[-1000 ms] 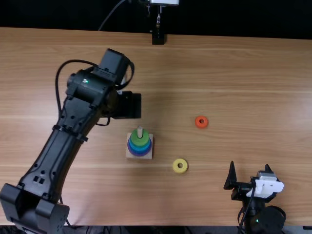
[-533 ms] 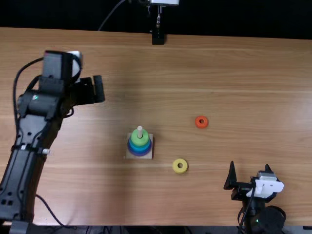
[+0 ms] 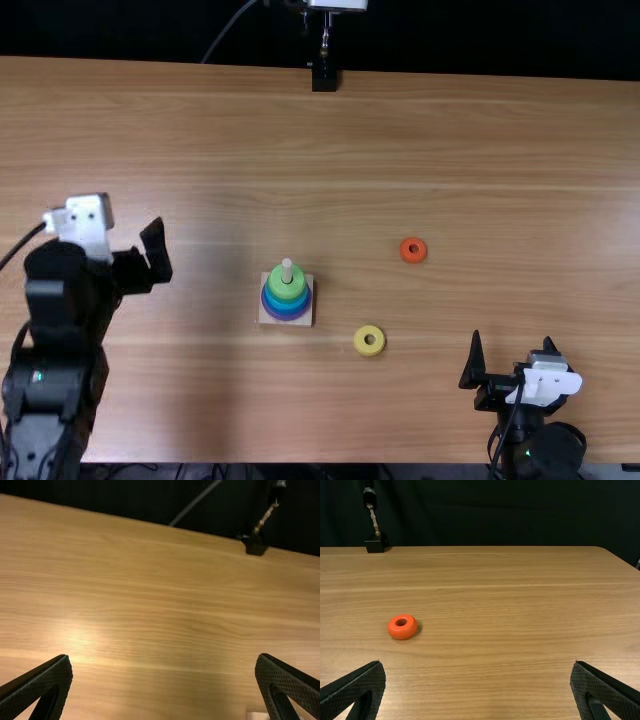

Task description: Build the Hanoi tower: stack the rings onto the peg from bottom to top in this color order: purple, dark blue, light blue, dark green, light green, yellow, orange.

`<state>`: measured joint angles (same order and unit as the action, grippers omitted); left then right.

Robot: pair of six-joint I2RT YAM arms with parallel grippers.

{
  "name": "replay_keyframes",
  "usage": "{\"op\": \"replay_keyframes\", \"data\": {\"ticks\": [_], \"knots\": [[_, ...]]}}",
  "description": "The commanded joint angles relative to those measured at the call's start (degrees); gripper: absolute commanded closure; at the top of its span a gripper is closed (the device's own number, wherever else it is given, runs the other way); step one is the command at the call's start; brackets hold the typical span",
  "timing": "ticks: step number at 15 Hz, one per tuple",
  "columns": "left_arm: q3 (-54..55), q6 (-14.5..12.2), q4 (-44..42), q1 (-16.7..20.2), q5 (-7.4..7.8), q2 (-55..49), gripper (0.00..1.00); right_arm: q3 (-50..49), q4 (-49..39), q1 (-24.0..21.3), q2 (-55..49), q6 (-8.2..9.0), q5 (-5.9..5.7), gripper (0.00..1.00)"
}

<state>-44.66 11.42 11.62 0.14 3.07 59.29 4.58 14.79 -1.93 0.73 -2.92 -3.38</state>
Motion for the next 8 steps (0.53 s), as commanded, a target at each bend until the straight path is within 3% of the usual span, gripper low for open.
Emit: {"op": "replay_keyframes", "data": {"ticks": [1, 3, 8], "knots": [[6.08, -5.72, -0.65, 0.21, -0.01, -6.64, 0.0, -3.7, 4.05, -0.79, -0.73, 0.18, -0.63, 0.0], [14.25, -8.89, -0.65, 0.21, -0.01, -17.1, 0.0, -3.7, 4.05, -0.79, -0.73, 0.18, -0.63, 0.0], [31.92, -8.68, 0.09, 1.88, -0.12, -41.45, 0.0, -3.7, 4.05, -0.79, -0.73, 0.18, -0.63, 0.0]]}}
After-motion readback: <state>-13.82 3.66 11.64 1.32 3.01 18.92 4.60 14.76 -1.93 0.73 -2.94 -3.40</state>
